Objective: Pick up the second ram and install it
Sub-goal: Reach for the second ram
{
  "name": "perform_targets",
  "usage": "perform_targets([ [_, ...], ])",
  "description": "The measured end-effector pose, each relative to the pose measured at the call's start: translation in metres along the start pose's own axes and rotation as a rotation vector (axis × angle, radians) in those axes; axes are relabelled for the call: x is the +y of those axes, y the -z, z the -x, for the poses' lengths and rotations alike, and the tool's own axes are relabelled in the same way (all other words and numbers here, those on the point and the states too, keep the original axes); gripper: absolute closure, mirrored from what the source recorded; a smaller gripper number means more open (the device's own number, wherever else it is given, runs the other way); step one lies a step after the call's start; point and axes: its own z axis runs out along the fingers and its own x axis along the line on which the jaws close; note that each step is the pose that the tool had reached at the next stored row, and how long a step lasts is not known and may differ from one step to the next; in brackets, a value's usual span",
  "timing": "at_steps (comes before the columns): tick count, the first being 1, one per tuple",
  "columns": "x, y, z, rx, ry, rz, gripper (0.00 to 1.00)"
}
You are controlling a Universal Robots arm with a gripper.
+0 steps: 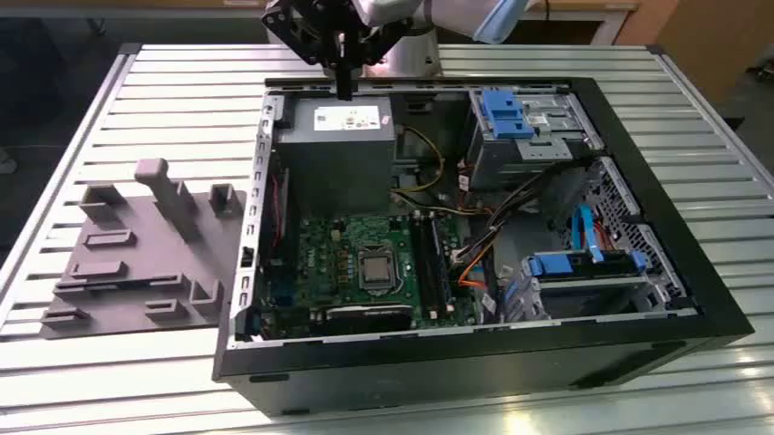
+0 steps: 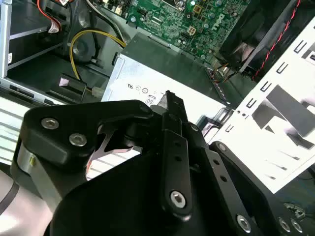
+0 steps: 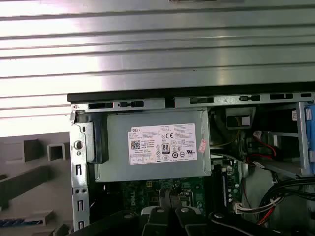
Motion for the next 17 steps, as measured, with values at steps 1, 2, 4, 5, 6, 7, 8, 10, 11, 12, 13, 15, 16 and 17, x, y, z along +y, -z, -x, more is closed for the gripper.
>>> perform_targets([
  [1, 0.0, 0.0, 0.0, 0.0, 0.0, 0.0001, 0.89],
  [2, 0.0, 0.0, 0.0, 0.0, 0.0, 0.0, 0.89],
  [4, 0.0, 0.0, 0.0, 0.0, 0.0, 0.0, 0.89],
  [5, 0.0, 0.0, -0.0001, 0.0, 0.0, 0.0001, 0.89],
  [6, 0.0, 0.0, -0.0002, 0.0, 0.0, 0.0, 0.89],
  [7, 0.0, 0.0, -0.0003, 0.0, 0.0, 0.0, 0.89],
  [8, 0.0, 0.0, -0.0005, 0.0001, 0.0, -0.0001, 0.89],
  [10, -0.0001, 0.0, -0.0009, 0.0, 0.0, 0.0, 0.89],
  [11, -0.0001, 0.0, -0.0011, 0.0, 0.0, 0.0, 0.89],
  [12, -0.0001, 0.0, -0.0014, -0.0001, 0.0, 0.0001, 0.89],
  [13, -0.0001, 0.0, -0.0017, 0.0, 0.0, 0.0001, 0.89],
  [15, -0.0002, 0.0, -0.0023, 0.0, 0.0, 0.0, 0.89],
  [16, -0.0002, 0.0001, -0.0025, 0.0, 0.0, 0.0, 0.89],
  [17, -0.0002, 0.0001, -0.0027, 0.0, 0.0, 0.0, 0.89],
])
